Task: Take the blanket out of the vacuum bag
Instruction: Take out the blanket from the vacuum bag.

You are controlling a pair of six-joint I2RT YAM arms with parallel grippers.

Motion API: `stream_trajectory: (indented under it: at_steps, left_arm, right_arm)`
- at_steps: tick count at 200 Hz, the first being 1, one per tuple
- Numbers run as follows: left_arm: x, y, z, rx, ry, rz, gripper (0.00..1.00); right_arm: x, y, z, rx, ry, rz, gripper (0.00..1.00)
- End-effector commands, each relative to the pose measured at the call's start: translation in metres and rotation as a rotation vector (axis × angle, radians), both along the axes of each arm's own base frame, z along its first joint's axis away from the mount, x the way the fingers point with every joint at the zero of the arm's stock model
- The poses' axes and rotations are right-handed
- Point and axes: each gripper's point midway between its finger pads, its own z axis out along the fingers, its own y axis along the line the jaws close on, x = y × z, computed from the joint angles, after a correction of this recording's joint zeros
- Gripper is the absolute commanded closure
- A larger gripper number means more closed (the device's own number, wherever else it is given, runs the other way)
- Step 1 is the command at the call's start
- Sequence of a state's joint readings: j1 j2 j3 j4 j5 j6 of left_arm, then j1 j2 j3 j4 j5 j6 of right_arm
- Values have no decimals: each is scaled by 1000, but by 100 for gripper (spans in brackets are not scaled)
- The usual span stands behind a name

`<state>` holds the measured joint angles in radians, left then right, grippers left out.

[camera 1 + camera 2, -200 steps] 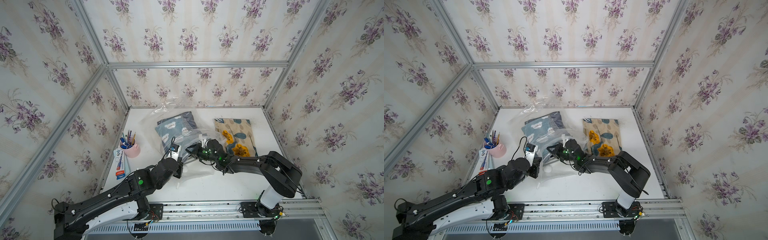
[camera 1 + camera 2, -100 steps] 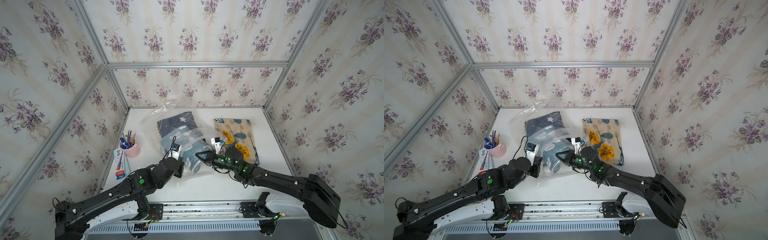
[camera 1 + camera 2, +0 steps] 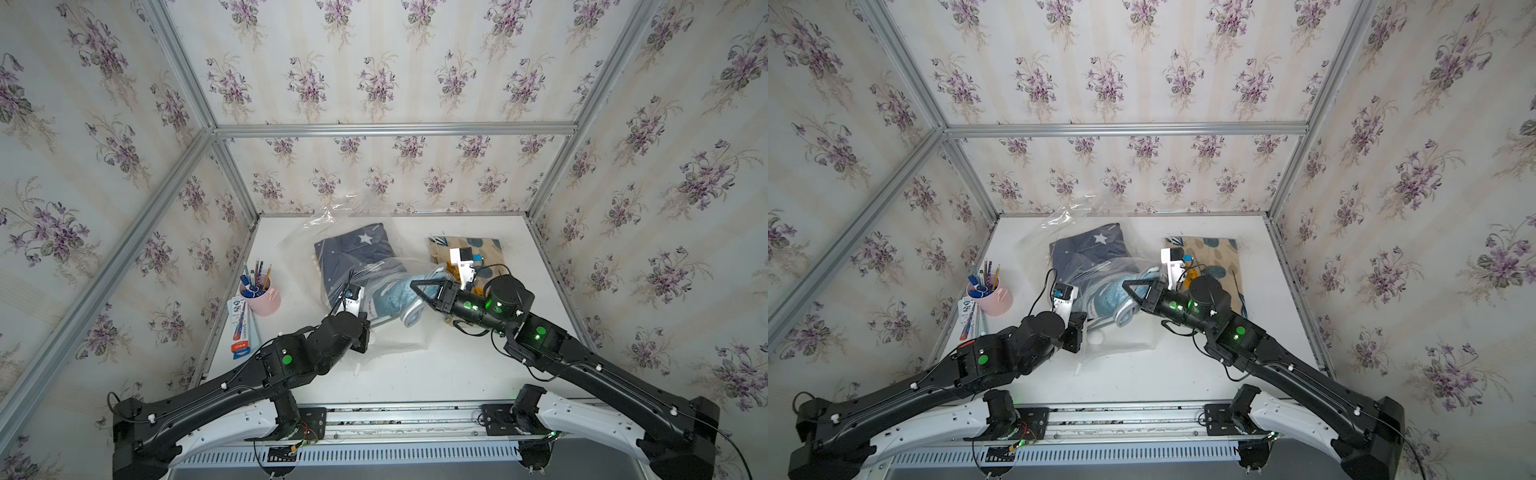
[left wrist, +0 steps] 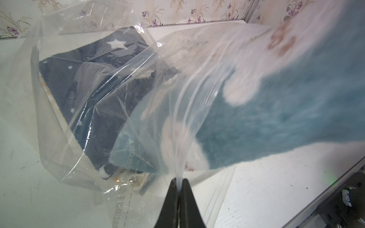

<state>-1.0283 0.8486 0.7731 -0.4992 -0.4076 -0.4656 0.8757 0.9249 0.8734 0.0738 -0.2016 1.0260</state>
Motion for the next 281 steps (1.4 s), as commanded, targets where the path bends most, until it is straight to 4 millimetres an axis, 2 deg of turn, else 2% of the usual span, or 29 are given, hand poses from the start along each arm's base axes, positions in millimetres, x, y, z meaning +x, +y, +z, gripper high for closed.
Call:
stream_trajectory:
  at_steps: [1,38,62,95,118,139,142,152,166,191,212,228,281]
  left_arm:
    - [2,2,4,-16,-3,25,93]
    - [2,4,6,-22,-8,35,93]
    - [2,5,6,-20,-8,37,93]
    - [3,7,5,-23,-12,50,93]
    - [3,5,1,-28,-4,48,93]
    - [2,4,-2,-31,4,48,92]
    - [2,4,-2,-31,5,48,93]
    - [2,4,-3,-31,8,48,92]
    - [2,5,-6,-26,10,51,93]
    - [2,10,-8,-12,2,64,92]
    - [2,12,-10,-6,1,70,92]
    - [1,13,-14,-4,7,72,92]
    - [0,16,-18,-2,3,74,92]
  right_arm:
    - [2,-4,25,-40,-82,-9,100]
    - [1,-11,79,-22,-171,-10,100]
    - [0,-27,112,-25,-241,-51,100]
    - [4,-49,146,-64,-315,-133,100]
    - [19,-59,156,-86,-320,-155,100]
    - [40,-73,160,-70,-308,-160,100]
    - [49,-83,162,-73,-310,-194,100]
    - [58,-95,169,-73,-327,-221,100]
    - [66,-108,180,-65,-348,-245,100]
    - [77,-118,194,-33,-360,-224,100]
    - [90,-130,192,-35,-352,-240,100]
    - [102,-140,180,-30,-323,-242,100]
    - [137,-182,119,-7,-198,-278,100]
